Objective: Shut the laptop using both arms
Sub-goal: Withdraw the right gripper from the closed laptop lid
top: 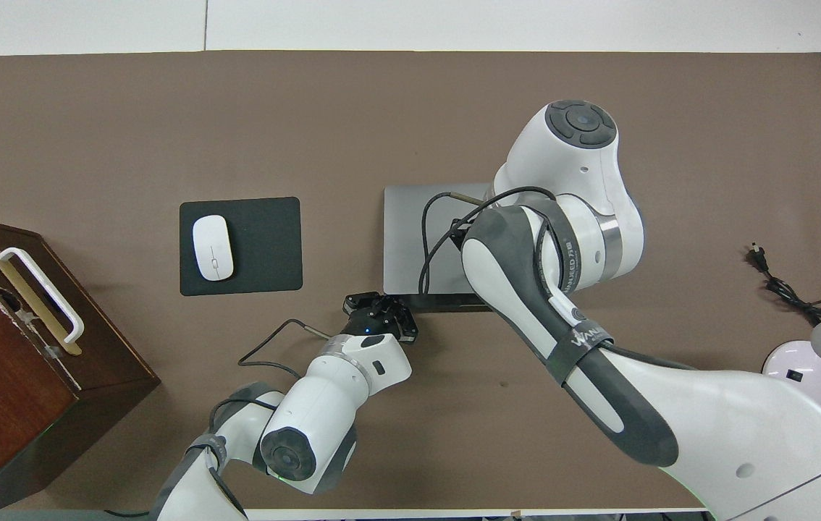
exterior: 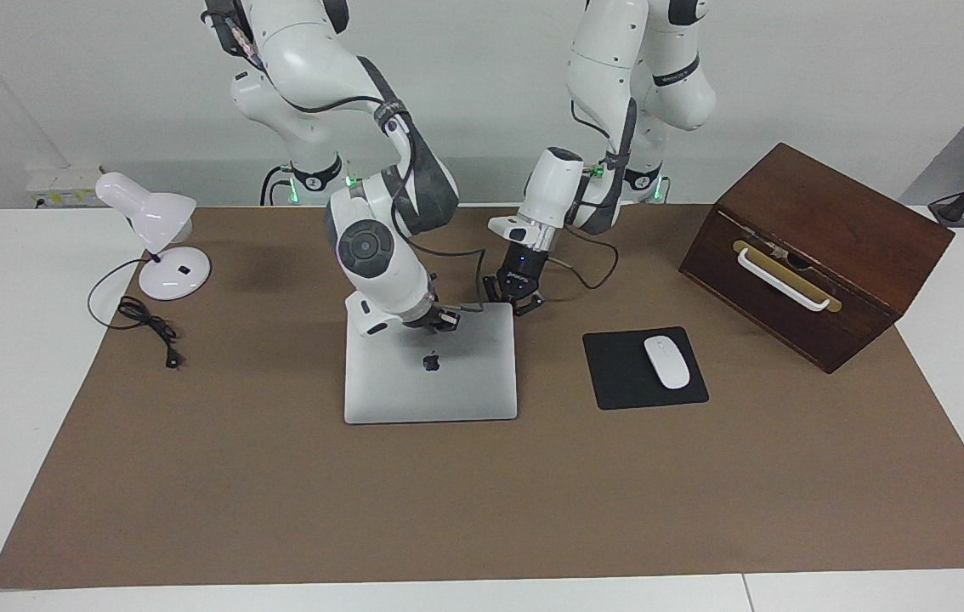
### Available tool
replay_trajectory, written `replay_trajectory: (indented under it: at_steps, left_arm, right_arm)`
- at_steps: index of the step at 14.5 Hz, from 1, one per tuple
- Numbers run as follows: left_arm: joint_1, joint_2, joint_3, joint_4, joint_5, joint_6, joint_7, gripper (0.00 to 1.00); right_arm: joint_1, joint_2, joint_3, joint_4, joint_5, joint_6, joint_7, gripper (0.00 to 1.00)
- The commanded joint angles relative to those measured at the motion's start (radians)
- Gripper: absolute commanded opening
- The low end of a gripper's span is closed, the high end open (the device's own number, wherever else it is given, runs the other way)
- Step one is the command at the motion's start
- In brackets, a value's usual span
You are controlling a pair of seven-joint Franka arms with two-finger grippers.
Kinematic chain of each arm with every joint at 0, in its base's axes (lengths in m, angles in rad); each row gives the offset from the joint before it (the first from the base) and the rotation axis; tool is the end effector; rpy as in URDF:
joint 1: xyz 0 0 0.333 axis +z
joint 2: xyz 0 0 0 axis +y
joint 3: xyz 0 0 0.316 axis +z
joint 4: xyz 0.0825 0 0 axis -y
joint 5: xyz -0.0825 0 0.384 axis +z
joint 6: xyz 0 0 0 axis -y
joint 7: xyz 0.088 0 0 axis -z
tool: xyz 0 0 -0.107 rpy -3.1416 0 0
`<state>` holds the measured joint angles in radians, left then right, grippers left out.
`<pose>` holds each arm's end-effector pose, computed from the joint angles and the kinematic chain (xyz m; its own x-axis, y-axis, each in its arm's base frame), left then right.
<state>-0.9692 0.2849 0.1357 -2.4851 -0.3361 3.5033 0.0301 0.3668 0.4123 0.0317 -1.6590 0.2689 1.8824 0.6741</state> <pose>0.3757 -0.3550 0.2650 0.6584 -0.3516 0.6655 -0.5201 -0.8517 0.0645 0.5888 0.2673 0.3587 0.8859 -0.3467 -0.3080 -0.3840 -0.9208 -0.0679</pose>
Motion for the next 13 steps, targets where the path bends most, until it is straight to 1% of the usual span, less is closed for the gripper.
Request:
replay_trajectory:
  at_steps: [1, 3, 6, 8, 9, 10, 11, 12, 13]
  left_arm:
    - [0.003, 0.059, 0.018, -0.040, -0.021, 0.000, 0.028, 0.00]
    - [0.003, 0.063, 0.018, -0.040, -0.021, 0.000, 0.028, 0.00]
    - [0.003, 0.063, 0.018, -0.040, -0.021, 0.000, 0.030, 0.00]
    - [0.003, 0.063, 0.018, -0.038, -0.023, 0.000, 0.028, 0.00]
    - [0.003, 0.062, 0.018, -0.038, -0.024, 0.000, 0.028, 0.00]
    - [0.004, 0.062, 0.018, -0.037, -0.026, 0.000, 0.028, 0.00]
    - [0.006, 0.062, 0.016, -0.031, -0.041, 0.000, 0.027, 0.00]
    - [0.004, 0.062, 0.016, -0.025, -0.073, 0.000, 0.025, 0.00]
    - [0.003, 0.062, 0.015, -0.015, -0.099, 0.000, 0.024, 0.00]
  right_arm:
    - [-0.034, -0.058, 0.002, -0.028, 0.023, 0.021, 0.008, 0.00]
    - [-0.075, -0.105, 0.001, -0.012, 0.010, 0.008, -0.001, 0.00]
    - [-0.144, -0.194, -0.003, 0.054, -0.017, -0.043, -0.030, 0.00]
    - [-0.205, -0.233, -0.003, 0.106, -0.098, -0.086, -0.140, 0.00]
    - [-0.238, -0.236, -0.003, 0.139, -0.121, -0.113, -0.215, 0.00]
    - [-0.271, -0.237, -0.003, 0.171, -0.134, -0.138, -0.317, 0.24]
    - [-0.302, -0.242, -0.004, 0.182, -0.138, -0.149, -0.403, 0.73]
    - [-0.330, -0.256, -0.003, 0.185, -0.139, -0.149, -0.463, 1.00]
    - [-0.345, -0.262, -0.004, 0.189, -0.139, -0.151, -0.494, 1.00]
